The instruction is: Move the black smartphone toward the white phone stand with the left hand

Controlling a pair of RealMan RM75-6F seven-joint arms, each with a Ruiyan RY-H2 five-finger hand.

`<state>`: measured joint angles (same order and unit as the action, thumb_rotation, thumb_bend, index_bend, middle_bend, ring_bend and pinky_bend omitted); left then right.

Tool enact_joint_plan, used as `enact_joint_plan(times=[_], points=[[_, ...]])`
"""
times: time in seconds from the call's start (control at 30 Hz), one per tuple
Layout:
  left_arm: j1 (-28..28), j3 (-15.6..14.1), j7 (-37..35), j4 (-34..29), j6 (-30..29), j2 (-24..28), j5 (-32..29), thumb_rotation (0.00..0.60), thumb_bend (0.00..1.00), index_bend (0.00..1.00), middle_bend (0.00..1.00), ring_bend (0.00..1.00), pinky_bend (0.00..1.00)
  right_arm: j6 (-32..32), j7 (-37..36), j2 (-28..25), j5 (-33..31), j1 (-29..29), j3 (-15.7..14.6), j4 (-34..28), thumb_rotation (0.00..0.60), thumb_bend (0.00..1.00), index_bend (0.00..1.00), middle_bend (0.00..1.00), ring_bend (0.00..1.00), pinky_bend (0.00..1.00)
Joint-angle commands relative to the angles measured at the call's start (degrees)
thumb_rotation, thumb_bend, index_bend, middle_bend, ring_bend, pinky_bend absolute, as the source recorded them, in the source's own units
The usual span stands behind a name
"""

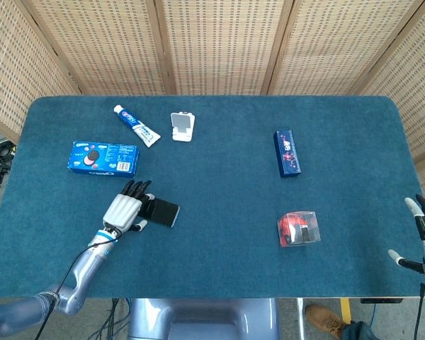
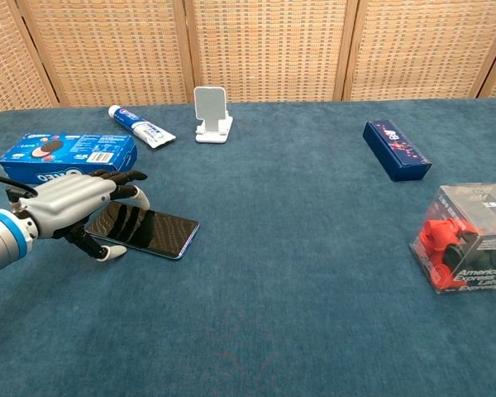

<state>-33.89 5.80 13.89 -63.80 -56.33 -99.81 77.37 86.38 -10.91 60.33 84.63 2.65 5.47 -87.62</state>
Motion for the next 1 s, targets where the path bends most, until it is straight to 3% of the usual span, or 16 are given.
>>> enact_joint_plan(times=[0.03, 0.17, 0.43, 1.0], points=[[-0.15, 0.05, 0.06, 0.23, 0.14, -0.21, -0.19, 0.6, 0.31, 0.25, 0.0, 0.0, 0.0, -0.01, -0.07, -0.01, -0.06, -0.02, 0.01, 0.07, 0.6, 0.0, 0.03, 0.0, 0.0, 0.0], [-0.36, 0.03, 0.16, 0.53, 0.44, -0.45, -0.43, 0.6, 0.31, 0.27, 0.0, 0.0, 0.0, -0.1, -0.19, 0.0, -0.08, 0.01, 0.01, 0.14, 0.6, 0.0, 0.03, 0.0, 0.0, 0.0], [-0.91, 0.1, 0.68, 0.86, 0.81, -0.7, -0.77, 0.6, 0.52, 0.32, 0.0, 0.0, 0.0, -0.18, -0.21, 0.04, -0.13, 0.07, 0.05, 0.16, 0.6, 0.0, 0.03, 0.0, 0.0, 0.0], [-3.98, 2.15, 6.03, -0.31, 2.88, 0.19, -3.35, 0.6, 0.63, 0.33, 0.0, 0.0, 0.0, -0.44, -0.27, 0.08, -0.3, 0.12, 0.02, 0.33, 0.6, 0.0, 0.03, 0.0, 0.0, 0.0]])
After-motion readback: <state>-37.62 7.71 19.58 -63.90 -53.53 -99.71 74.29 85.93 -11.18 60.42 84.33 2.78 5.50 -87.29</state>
